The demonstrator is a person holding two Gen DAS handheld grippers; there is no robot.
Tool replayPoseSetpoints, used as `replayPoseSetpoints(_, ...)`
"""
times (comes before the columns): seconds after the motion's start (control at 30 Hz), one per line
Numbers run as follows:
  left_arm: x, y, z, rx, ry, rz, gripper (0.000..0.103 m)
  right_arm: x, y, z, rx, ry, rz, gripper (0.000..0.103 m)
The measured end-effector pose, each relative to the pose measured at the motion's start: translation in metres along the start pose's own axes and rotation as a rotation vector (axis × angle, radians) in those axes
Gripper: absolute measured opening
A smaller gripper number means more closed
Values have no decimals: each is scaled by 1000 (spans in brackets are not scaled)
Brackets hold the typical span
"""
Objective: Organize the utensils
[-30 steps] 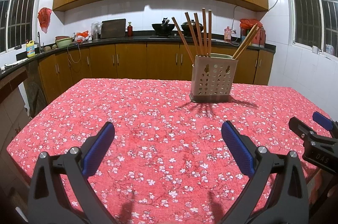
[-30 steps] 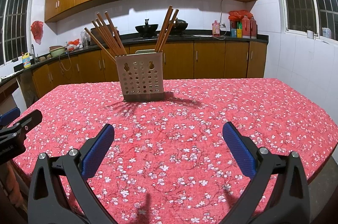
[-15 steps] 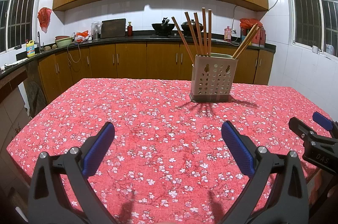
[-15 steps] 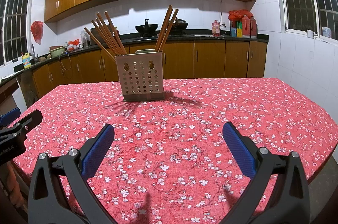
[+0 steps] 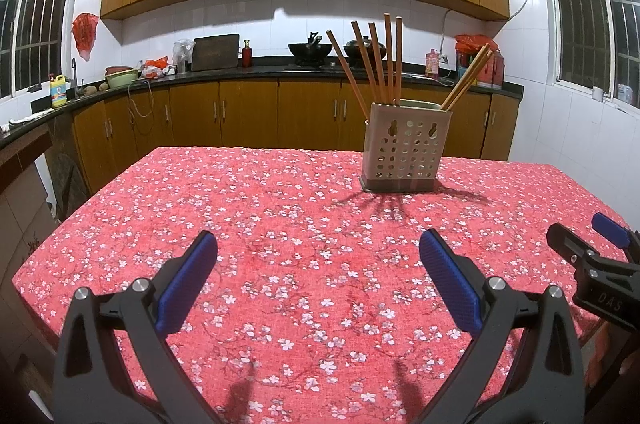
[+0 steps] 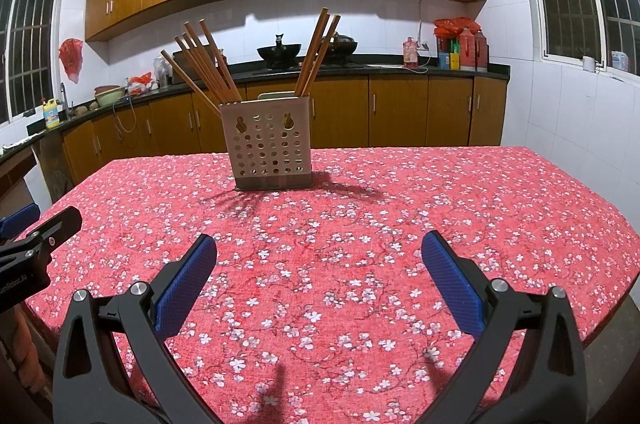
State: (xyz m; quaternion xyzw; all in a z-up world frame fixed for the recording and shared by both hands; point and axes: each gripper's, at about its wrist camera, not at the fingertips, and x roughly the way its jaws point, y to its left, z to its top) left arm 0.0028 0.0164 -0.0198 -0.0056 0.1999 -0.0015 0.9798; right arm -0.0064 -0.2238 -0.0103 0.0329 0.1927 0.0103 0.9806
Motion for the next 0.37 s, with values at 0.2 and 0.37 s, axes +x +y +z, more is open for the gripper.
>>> replayPoseSetpoints(0.2,3,3,-2,-4,8,0,99,0,0,0,0,0,0,101)
replayPoseSetpoints(0.37,4,6,0,-6,11,-3,99,0,1,0,1,1,0,101)
